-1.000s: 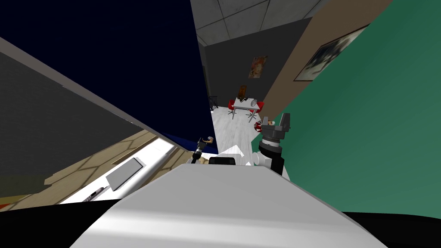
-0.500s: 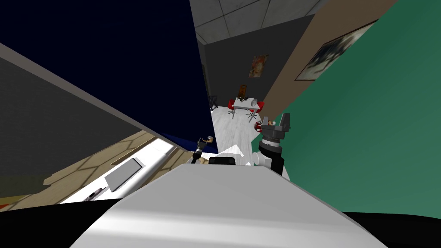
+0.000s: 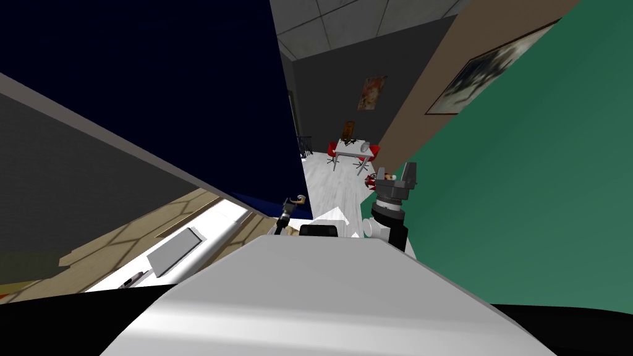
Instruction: Push the door open
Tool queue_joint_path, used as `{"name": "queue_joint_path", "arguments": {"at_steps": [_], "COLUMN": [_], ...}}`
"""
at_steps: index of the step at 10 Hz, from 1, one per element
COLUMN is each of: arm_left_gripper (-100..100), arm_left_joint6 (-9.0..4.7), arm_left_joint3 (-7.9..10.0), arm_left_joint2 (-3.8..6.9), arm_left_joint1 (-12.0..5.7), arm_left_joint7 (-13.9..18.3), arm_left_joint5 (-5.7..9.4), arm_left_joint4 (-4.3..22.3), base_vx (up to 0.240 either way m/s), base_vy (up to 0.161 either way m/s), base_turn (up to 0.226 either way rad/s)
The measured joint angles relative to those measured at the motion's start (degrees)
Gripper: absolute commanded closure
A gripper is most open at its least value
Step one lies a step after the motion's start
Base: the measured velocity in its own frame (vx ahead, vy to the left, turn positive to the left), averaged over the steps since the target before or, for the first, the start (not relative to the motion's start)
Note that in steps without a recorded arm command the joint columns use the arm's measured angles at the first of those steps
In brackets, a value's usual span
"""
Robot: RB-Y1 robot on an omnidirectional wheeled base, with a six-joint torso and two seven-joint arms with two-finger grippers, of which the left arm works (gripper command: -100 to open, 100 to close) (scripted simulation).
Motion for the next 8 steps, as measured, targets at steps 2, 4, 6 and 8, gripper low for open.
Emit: {"name": "queue_joint_path", "arguments": {"at_steps": [2,4,6,8], "arm_left_gripper": [100,100,100,100], "arm_left_joint6": [0.01,0.24,-0.23,0.14], "arm_left_joint3": [-0.05,-0.11,0.02,-0.09], "arm_left_joint2": [-0.27,0.18,0.19,-0.41], "arm_left_joint1": [-0.38,-1.56,-2.04,-1.77], "arm_left_joint7": [2.87,5.92,7.29,8.18], "arm_left_joint5": [1.60,2.82,3.41,3.91], "arm_left_joint4": [0.84,2.11,2.98,2.69], "base_vx": [0.050,0.033,0.004,0.018], "base_vy": [-0.018,-0.020,0.004,-0.007], "base_turn": [0.013,0.001,-0.003,0.000]}}
